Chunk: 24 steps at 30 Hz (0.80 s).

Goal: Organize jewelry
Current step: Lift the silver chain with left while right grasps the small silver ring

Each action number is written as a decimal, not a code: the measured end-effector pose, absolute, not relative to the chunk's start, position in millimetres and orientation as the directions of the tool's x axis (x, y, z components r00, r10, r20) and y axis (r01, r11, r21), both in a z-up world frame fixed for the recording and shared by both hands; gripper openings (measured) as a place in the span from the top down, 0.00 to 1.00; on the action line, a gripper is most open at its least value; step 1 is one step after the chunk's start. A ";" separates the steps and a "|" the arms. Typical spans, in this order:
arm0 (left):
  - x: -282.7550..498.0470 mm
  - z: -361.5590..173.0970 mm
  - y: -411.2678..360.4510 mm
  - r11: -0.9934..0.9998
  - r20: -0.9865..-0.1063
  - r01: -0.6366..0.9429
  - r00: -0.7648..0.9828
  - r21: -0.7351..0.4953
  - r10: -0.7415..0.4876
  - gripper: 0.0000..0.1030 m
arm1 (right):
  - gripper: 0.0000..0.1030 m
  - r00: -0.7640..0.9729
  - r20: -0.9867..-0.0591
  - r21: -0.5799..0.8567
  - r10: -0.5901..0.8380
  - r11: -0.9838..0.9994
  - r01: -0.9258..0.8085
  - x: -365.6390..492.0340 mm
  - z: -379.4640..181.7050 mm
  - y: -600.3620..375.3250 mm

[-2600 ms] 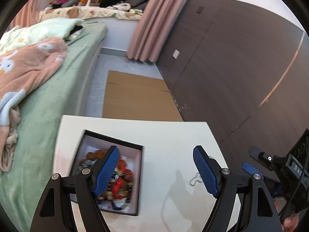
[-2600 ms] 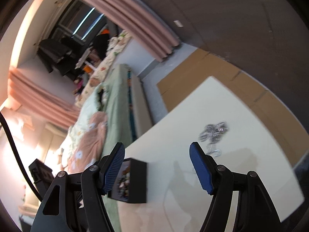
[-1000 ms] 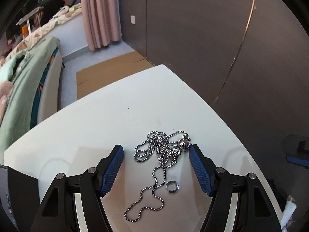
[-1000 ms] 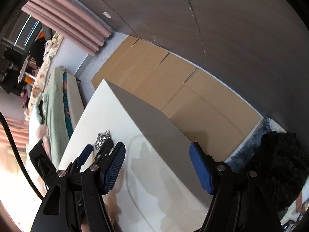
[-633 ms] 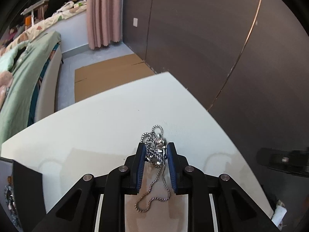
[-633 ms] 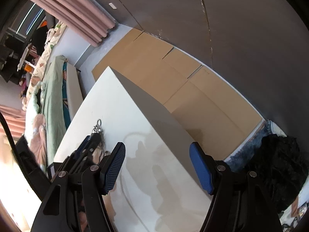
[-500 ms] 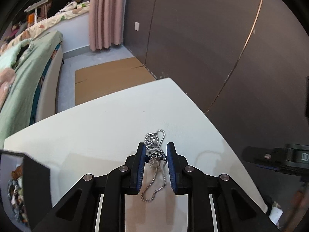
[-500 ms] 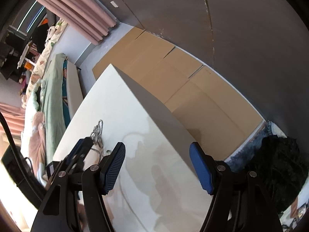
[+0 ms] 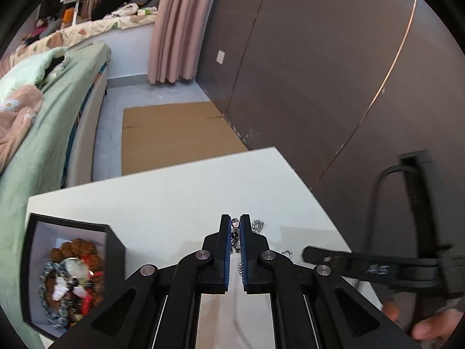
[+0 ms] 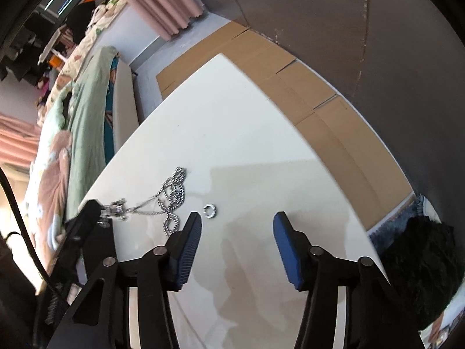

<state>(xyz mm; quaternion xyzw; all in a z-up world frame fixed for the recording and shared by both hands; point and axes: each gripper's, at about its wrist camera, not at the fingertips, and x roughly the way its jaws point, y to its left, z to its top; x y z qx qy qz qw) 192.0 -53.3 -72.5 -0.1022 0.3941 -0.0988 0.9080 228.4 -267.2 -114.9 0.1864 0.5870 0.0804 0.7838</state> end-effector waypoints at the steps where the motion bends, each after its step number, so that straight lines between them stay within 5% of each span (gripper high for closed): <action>1: 190.4 -70.1 -49.9 0.958 -0.690 0.099 0.675 -0.268 -0.262 0.95 | 0.52 0.296 -0.893 0.380 0.340 0.921 0.088 229.5 -116.6 -262.6; 21: 177.1 -45.7 -3.3 0.942 -0.635 0.064 0.724 -0.330 -0.271 0.95 | 0.62 0.354 -0.935 0.012 0.025 0.999 -0.039 230.3 -110.8 -197.3; 24: 173.6 -41.5 -2.7 0.942 -0.626 0.067 0.732 -0.328 -0.271 0.95 | 0.80 0.366 -0.931 -0.013 0.010 0.998 -0.062 229.1 -108.7 -192.6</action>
